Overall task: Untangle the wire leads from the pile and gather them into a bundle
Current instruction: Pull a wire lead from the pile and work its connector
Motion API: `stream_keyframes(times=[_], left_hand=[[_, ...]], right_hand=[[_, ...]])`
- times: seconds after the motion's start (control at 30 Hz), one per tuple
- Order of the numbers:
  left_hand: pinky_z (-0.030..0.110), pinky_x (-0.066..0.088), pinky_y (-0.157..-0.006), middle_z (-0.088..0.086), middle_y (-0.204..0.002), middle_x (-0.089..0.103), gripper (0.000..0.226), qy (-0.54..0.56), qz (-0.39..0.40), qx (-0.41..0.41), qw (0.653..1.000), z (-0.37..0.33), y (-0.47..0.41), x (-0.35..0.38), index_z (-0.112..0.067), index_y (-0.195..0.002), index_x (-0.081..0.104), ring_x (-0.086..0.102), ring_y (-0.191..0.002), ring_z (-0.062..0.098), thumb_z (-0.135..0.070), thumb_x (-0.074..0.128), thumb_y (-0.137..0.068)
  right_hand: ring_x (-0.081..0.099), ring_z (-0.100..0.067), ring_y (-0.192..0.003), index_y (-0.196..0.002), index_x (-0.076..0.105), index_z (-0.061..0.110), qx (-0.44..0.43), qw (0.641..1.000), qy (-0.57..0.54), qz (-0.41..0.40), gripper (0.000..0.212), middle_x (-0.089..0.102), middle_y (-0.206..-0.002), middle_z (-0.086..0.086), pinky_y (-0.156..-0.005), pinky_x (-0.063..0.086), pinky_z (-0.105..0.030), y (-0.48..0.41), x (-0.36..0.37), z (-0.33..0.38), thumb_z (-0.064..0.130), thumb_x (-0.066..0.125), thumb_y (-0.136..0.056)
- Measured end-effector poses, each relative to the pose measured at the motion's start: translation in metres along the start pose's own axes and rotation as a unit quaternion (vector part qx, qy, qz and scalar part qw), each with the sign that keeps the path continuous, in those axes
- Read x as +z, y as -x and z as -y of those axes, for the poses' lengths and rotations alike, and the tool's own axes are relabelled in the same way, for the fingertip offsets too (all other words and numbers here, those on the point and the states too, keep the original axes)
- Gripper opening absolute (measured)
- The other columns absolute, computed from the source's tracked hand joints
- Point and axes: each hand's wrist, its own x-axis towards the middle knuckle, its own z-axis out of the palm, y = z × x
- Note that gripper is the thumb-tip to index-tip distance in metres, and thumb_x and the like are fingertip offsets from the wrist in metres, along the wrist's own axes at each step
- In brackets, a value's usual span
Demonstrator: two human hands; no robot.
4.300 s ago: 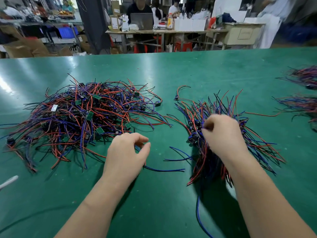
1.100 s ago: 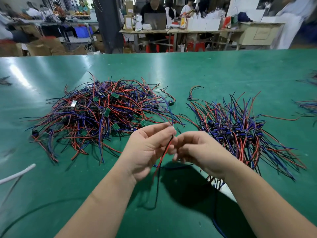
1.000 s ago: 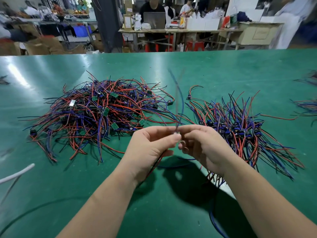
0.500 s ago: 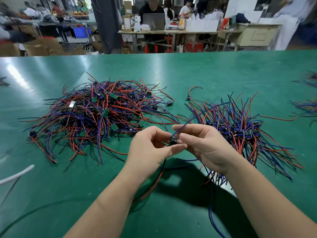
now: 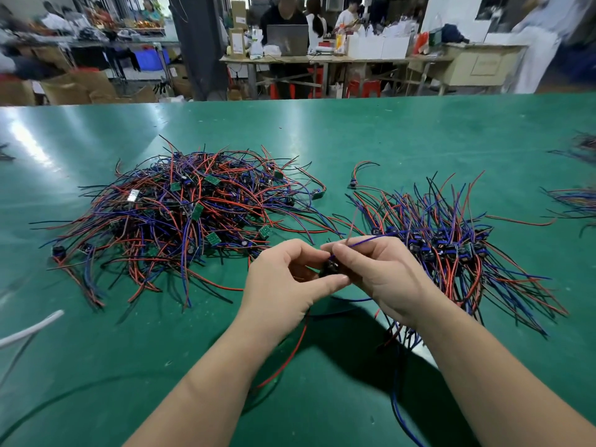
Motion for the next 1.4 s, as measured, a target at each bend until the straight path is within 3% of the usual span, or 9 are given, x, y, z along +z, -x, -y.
stream_keyframes(times=[0.13, 0.2, 0.4, 0.57, 0.7, 0.83, 0.93, 1.27, 1.4], left_hand=[[0.020, 0.053, -0.059, 0.004, -0.075, 0.074, 0.024, 0.101, 0.002, -0.047, 0.994, -0.001, -0.001, 0.001, -0.011, -0.083, 0.070, 0.064, -0.061, 0.009, -0.018, 0.083, -0.065], [0.023, 0.056, -0.058, 0.009, -0.073, 0.073, 0.012, 0.129, 0.019, -0.065, 0.989, -0.003, -0.001, 0.000, -0.008, -0.081, 0.071, 0.064, -0.061, 0.012, -0.011, 0.078, -0.073], [0.033, 0.057, -0.061, 0.012, -0.069, 0.072, 0.003, 0.094, 0.011, -0.044, 0.994, -0.001, -0.001, 0.001, -0.013, -0.079, 0.075, 0.064, -0.059, 0.018, -0.010, 0.075, -0.079], [0.027, 0.057, -0.055, 0.003, -0.065, 0.071, 0.007, 0.109, -0.002, -0.058, 0.992, 0.001, -0.001, 0.004, -0.014, -0.075, 0.073, 0.063, -0.054, 0.015, -0.009, 0.073, -0.081], [0.025, 0.055, -0.053, 0.006, -0.063, 0.070, 0.009, 0.104, 0.015, -0.074, 0.992, 0.004, -0.001, 0.005, -0.012, -0.073, 0.072, 0.060, -0.051, 0.014, -0.009, 0.072, -0.081], [0.024, 0.054, -0.051, 0.006, -0.061, 0.069, 0.012, 0.097, 0.045, -0.104, 0.989, 0.006, -0.001, 0.008, -0.012, -0.070, 0.069, 0.060, -0.050, 0.014, -0.009, 0.072, -0.081], [0.022, 0.052, -0.050, 0.005, -0.059, 0.068, 0.013, 0.095, 0.060, -0.110, 0.988, 0.005, -0.002, 0.007, -0.011, -0.069, 0.070, 0.061, -0.049, 0.013, -0.007, 0.072, -0.081], [0.019, 0.049, -0.051, 0.001, -0.059, 0.067, 0.007, 0.048, 0.127, -0.092, 0.986, 0.001, 0.005, 0.011, -0.008, -0.076, 0.069, 0.061, -0.051, 0.009, -0.008, 0.074, -0.080], [0.024, 0.056, -0.059, 0.008, -0.067, 0.069, 0.004, 0.123, 0.088, -0.132, 0.980, -0.003, 0.001, 0.004, -0.005, -0.080, 0.067, 0.064, -0.057, 0.016, -0.002, 0.070, -0.081]], right_hand=[[0.058, -0.014, -0.061, -0.086, 0.071, 0.007, 0.012, 1.000, -0.015, -0.013, 0.017, 0.067, -0.070, -0.007, -0.057, 0.046, -0.019, 0.000, -0.003, 0.002, 0.017, 0.064, -0.073], [0.058, -0.013, -0.061, -0.091, 0.071, 0.009, 0.024, 0.999, -0.014, -0.028, 0.025, 0.066, -0.069, -0.007, -0.057, 0.045, -0.018, -0.001, -0.004, 0.002, 0.014, 0.069, -0.067], [0.063, -0.005, -0.062, -0.102, 0.063, 0.014, 0.039, 0.994, -0.068, -0.080, 0.049, 0.070, -0.068, -0.001, -0.052, 0.044, -0.012, -0.004, -0.001, 0.000, 0.012, 0.074, -0.055], [0.067, -0.007, -0.064, -0.092, 0.066, 0.010, 0.056, 0.988, -0.120, -0.076, 0.032, 0.074, -0.076, -0.004, -0.054, 0.045, -0.011, -0.004, 0.001, -0.002, 0.009, 0.069, -0.060], [0.061, -0.005, -0.060, -0.087, 0.069, 0.011, 0.081, 0.991, -0.088, -0.054, 0.012, 0.071, -0.070, -0.001, -0.053, 0.042, -0.011, -0.003, 0.001, -0.003, 0.004, 0.062, -0.080], [0.053, -0.004, -0.056, -0.083, 0.068, 0.008, 0.084, 0.993, -0.032, -0.073, 0.016, 0.065, -0.064, 0.001, -0.052, 0.039, -0.013, -0.002, 0.003, -0.004, 0.000, 0.056, -0.089], [0.049, -0.005, -0.051, -0.082, 0.067, 0.004, 0.092, 0.988, -0.070, -0.099, 0.016, 0.062, -0.063, -0.001, -0.047, 0.039, -0.012, -0.003, 0.000, 0.001, 0.000, 0.054, -0.091], [0.051, -0.006, -0.047, -0.082, 0.061, 0.004, 0.001, 0.928, -0.270, -0.255, 0.023, 0.062, -0.063, -0.003, -0.046, 0.042, -0.013, -0.014, -0.043, 0.023, 0.003, 0.043, -0.098], [0.061, -0.012, -0.063, -0.087, 0.055, 0.010, -0.056, 0.877, -0.341, -0.335, 0.020, 0.060, -0.080, -0.007, -0.052, 0.047, -0.017, -0.016, -0.055, 0.029, 0.011, 0.041, -0.100]])
